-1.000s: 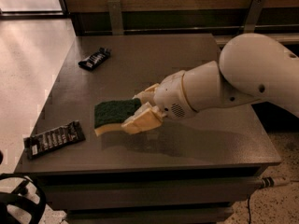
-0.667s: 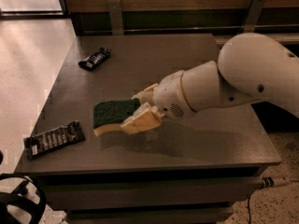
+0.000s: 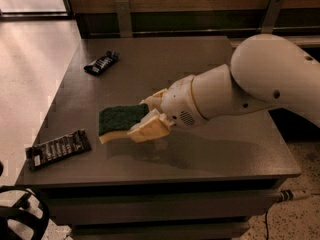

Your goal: Move sponge near rxbar chocolate

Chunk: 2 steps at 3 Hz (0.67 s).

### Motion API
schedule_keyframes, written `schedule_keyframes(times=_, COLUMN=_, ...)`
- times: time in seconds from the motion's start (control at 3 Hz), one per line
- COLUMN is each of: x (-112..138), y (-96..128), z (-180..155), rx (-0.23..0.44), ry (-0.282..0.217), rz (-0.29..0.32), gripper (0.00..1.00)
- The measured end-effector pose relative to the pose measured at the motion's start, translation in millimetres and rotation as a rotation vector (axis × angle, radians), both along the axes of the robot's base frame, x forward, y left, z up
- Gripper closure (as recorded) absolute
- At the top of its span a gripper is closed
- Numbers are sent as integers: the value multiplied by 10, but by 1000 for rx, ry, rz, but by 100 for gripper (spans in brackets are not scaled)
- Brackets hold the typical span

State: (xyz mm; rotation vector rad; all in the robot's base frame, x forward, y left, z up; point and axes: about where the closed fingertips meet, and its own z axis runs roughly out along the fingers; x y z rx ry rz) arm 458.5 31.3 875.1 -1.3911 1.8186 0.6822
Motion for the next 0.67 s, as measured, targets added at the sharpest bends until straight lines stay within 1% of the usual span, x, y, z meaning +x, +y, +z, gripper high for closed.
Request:
schedule_keyframes(times=0.33, x=-11, y=19, z=7, rx=-2, ry=-2, rz=4, gripper=12)
schedule_keyframes(times=0.67, x=-21, y=36, z=12, rx=-4, ry=-3, rz=7, gripper=0)
